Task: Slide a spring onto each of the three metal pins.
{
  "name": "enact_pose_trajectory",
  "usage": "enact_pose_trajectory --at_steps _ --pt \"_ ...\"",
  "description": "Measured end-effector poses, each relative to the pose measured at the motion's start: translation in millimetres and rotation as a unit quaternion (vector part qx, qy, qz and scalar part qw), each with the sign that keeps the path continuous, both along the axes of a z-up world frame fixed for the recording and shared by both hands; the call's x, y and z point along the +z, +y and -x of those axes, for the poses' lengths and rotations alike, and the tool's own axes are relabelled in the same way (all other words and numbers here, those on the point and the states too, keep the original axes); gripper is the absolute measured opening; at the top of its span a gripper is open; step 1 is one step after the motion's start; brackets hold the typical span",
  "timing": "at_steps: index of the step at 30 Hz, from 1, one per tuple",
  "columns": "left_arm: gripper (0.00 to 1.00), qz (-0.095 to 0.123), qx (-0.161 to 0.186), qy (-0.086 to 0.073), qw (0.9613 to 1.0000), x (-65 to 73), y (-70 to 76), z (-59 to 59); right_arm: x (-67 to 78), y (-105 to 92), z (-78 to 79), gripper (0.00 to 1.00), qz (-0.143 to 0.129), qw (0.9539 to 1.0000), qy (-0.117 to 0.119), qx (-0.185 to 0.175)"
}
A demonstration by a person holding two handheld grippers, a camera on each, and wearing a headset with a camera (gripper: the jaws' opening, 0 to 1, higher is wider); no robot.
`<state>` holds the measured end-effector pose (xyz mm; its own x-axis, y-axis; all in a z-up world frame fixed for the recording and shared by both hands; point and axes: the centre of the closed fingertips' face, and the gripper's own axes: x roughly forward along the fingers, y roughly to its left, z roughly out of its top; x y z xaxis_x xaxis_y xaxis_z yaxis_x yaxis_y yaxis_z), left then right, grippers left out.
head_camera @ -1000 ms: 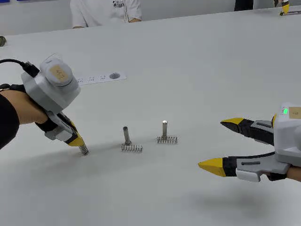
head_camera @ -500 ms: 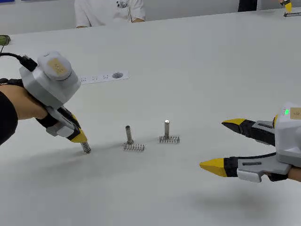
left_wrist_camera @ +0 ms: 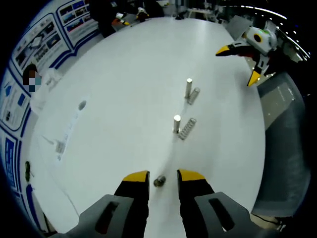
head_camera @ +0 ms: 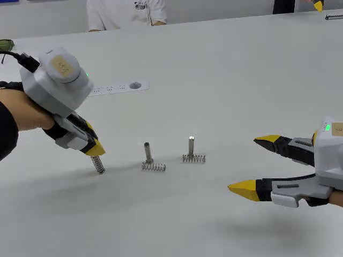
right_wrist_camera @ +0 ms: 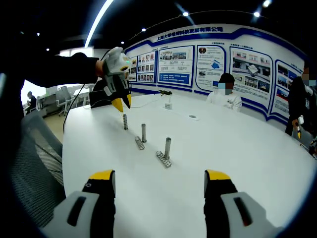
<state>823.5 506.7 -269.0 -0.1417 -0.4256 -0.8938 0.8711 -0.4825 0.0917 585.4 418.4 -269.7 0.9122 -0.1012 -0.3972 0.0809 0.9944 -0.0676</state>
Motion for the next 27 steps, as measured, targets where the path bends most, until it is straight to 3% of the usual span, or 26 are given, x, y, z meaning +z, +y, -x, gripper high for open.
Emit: enact_pose_trajectory --at_steps 13,27 --pt "0.20 0.023 -0.019 0.006 0.9995 7.5 -2.4 20.2 1.1 1.0 -0.8 0.74 0.001 1.0000 -0.001 0.001" --pt "0.21 0.043 -0.021 0.020 0.9987 8.7 7.9 40.1 1.5 4.4 -2.3 0.74 0.000 1.0000 0.000 0.004"
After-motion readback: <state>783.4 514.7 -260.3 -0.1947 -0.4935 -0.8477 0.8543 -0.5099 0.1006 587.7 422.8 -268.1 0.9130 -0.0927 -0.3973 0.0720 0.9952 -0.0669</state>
